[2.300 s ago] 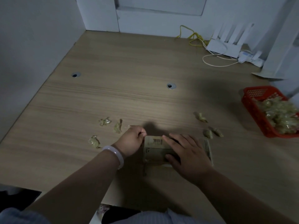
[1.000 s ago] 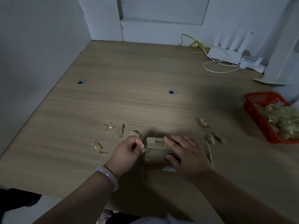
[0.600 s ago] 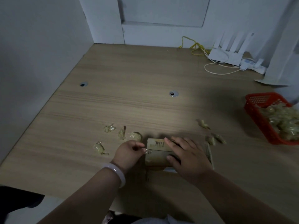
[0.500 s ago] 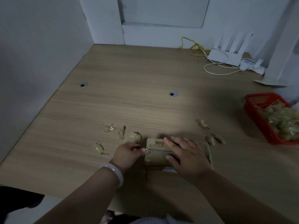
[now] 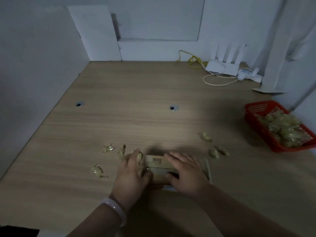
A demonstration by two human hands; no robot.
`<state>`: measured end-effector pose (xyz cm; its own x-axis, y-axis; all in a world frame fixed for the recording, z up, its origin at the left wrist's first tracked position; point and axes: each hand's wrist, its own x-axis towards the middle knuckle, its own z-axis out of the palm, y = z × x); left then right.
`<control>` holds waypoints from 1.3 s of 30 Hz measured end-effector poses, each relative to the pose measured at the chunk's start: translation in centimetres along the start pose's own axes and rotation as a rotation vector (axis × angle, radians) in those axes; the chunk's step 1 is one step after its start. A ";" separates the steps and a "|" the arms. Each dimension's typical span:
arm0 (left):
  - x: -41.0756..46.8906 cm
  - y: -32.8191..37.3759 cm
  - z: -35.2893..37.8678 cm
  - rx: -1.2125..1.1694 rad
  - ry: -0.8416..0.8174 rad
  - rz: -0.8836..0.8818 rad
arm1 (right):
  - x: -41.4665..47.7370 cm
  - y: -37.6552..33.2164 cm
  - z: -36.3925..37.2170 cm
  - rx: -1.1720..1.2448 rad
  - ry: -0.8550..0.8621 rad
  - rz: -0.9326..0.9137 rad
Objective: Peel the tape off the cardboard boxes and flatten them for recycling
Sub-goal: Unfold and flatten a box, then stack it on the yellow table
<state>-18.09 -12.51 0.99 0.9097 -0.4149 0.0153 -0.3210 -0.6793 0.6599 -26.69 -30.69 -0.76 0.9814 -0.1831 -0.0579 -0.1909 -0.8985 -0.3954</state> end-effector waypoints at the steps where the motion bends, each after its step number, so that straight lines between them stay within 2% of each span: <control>1: 0.2 0.5 0.0 0.092 -0.006 0.121 | 0.1 -0.3 0.0 0.099 0.025 -0.001; 3: 0.7 1.9 0.7 0.298 -0.101 0.308 | 0.2 -1.0 -0.1 0.395 0.098 0.056; 6: 1.5 3.4 2.5 0.538 -0.265 0.381 | -0.3 -0.9 -0.5 0.700 0.204 0.172; 8: 1.7 3.5 3.4 0.610 -0.334 0.390 | -1.0 0.1 -0.9 0.728 0.288 0.173; 10: 1.9 3.0 3.8 0.660 -0.334 0.407 | -1.4 2.0 -1.3 0.619 0.368 0.219; 12: 2.0 2.8 3.9 0.651 -0.316 0.409 | -1.6 4.4 -1.8 0.545 0.234 0.362; 14: 1.8 2.8 4.0 0.632 -0.300 0.418 | -2.1 6.0 -1.8 0.603 -0.013 0.504; 15: 1.7 2.9 4.0 0.620 -0.295 0.415 | -2.3 6.5 -1.7 0.650 -0.069 0.524; 21: 1.8 3.1 3.9 0.653 -0.300 0.418 | -3.1 7.0 -1.8 1.042 0.071 0.645; 26: 1.9 3.2 3.9 0.613 -0.320 0.392 | -2.6 7.8 -3.7 0.789 0.065 0.513; 28: 2.0 3.3 4.0 0.599 -0.322 0.385 | -2.4 8.1 -4.1 0.703 0.075 0.513; 31: 2.0 3.3 3.9 0.591 -0.324 0.380 | -2.4 8.1 -3.8 0.564 0.152 0.506; 35: 2.0 3.3 3.9 0.610 -0.321 0.381 | -2.9 7.7 -2.6 0.319 0.245 0.369; 39: 2.3 3.7 4.3 0.617 -0.317 0.330 | -4.3 7.5 -2.3 0.293 0.410 0.237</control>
<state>-18.35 -18.57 0.27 0.6523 -0.7451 -0.1389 -0.7361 -0.6665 0.1178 -32.40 -37.51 -1.39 0.8128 -0.5596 0.1620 -0.3343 -0.6758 -0.6569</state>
